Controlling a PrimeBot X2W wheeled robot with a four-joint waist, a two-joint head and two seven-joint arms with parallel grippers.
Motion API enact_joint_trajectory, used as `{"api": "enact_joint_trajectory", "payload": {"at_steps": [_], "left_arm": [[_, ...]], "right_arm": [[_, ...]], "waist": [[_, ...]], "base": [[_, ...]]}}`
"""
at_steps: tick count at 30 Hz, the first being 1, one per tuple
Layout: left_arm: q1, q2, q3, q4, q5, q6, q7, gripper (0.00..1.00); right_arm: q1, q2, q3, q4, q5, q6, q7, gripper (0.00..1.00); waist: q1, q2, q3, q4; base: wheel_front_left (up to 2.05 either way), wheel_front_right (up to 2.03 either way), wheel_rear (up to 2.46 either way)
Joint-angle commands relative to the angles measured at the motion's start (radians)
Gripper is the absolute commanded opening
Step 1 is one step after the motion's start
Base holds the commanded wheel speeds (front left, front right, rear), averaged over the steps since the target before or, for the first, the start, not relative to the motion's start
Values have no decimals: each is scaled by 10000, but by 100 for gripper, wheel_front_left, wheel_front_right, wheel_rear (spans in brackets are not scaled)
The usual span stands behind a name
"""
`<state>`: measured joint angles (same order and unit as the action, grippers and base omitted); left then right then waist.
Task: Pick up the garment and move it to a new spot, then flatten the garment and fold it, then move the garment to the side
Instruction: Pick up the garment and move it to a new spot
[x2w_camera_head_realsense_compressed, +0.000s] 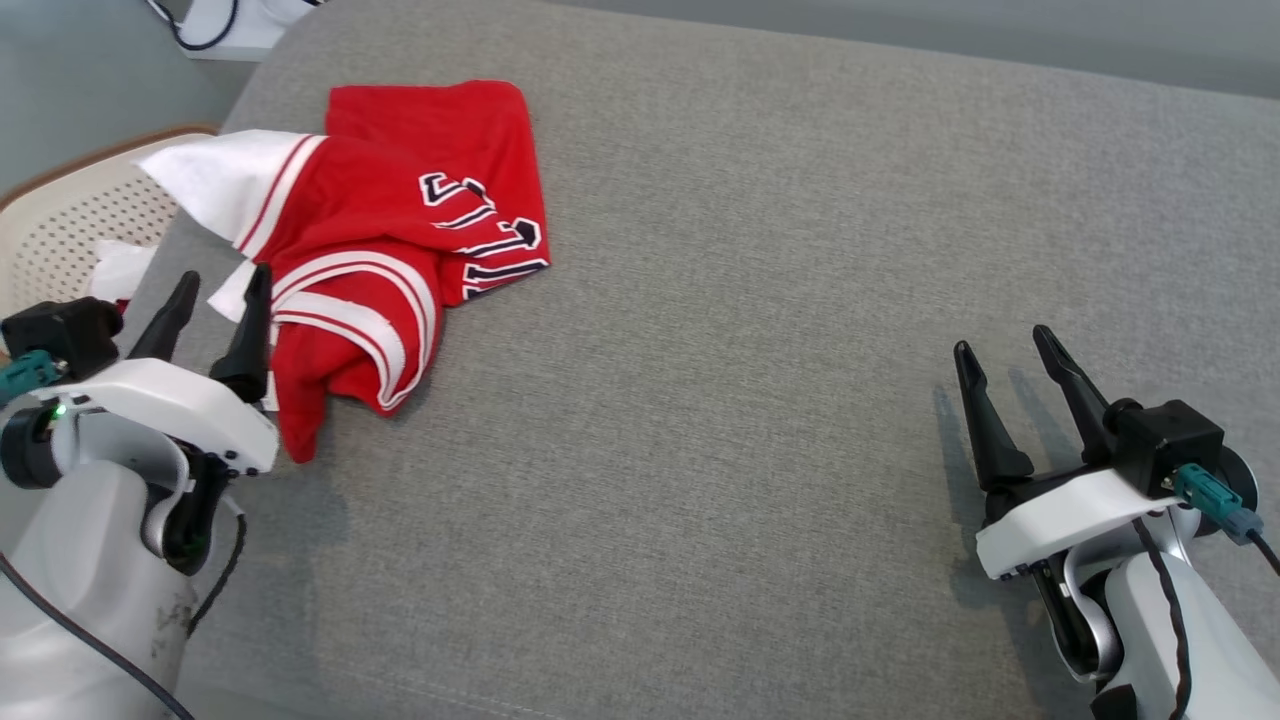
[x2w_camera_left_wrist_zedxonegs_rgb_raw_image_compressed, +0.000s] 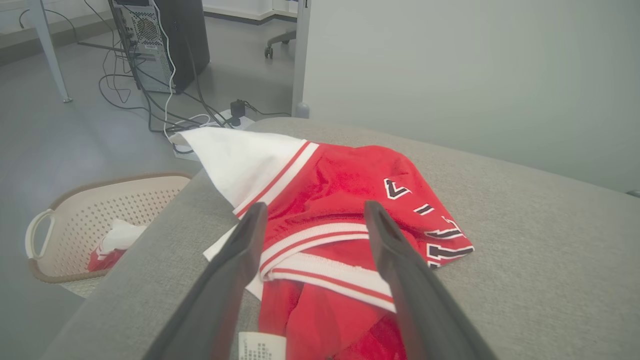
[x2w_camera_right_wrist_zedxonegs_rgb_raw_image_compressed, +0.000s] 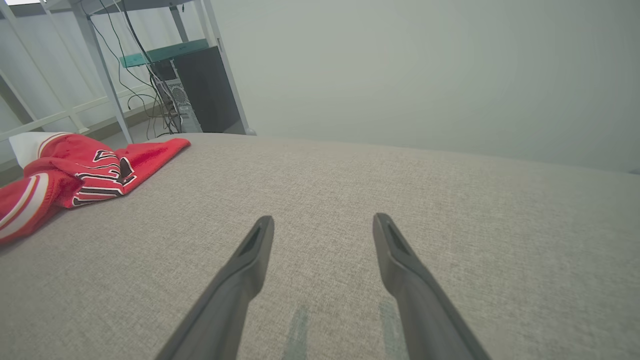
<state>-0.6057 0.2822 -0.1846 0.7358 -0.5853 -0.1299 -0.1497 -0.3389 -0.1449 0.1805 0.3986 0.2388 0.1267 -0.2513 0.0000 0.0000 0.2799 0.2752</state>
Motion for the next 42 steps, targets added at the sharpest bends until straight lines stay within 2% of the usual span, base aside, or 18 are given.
{"api": "enact_joint_trajectory", "payload": {"at_steps": [1, 5, 12, 23, 24, 27, 28, 29, 36, 42], "left_arm": [[-466, 698, 188, -16, -264, -5, -6, 100], [-828, 1228, -236, 674, -965, -6, 253, 100], [-1134, 1723, -555, 1574, -1909, -6, 701, 100], [-1816, 1647, -804, 3301, -2070, 125, 1128, 100], [-1857, 1667, -840, 3412, -2037, 147, 1150, 97], [-1982, 1678, -961, 3721, -1936, 259, 1275, 45], [-2028, 1695, -1032, 3800, -1865, 305, 1307, 34], [-2069, 1715, -1102, 3873, -1797, 343, 1344, 0], [-2398, 1886, -1475, 3810, -1396, 318, 1026, 0], [-2936, 2001, -1783, 3020, -1081, 169, 338, 0]], "right_arm": [[-203, -44, 267, -338, -57, 40, -105, 100], [-404, -55, 325, -452, -64, 40, -105, 100], [-632, -61, 341, -624, -76, 40, -105, 100], [-874, 2, 357, -729, -67, 40, -105, 100], [-894, 18, 397, -721, -54, 40, -105, 100], [-914, 42, 395, -700, 10, 40, -105, 100], [-913, 42, 390, -690, 16, 40, -105, 100], [-908, 55, 365, -676, 36, 40, -105, 100], [-809, 170, 78, -648, 121, 40, -105, 100], [-624, 346, -173, -605, 211, 40, -105, 100]], "waist": [[0, 0, 372, -424], [0, 0, 673, -904], [0, 0, 1091, -1634], [0, 0, 1240, -2161], [0, 0, 1226, -2221], [0, 0, 1189, -2331], [0, 0, 1170, -2361], [0, 0, 1140, -2390], [0, 0, 812, -2500], [0, 0, 308, -2534]], "base": [[0, 0, 0], [0, 0, 0], [0, 0, 0], [0, 0, 0], [0, 0, 0], [0, 0, 0], [0, 0, 0], [0, 0, 0], [0, 0, 0], [0, 0, 0]]}}
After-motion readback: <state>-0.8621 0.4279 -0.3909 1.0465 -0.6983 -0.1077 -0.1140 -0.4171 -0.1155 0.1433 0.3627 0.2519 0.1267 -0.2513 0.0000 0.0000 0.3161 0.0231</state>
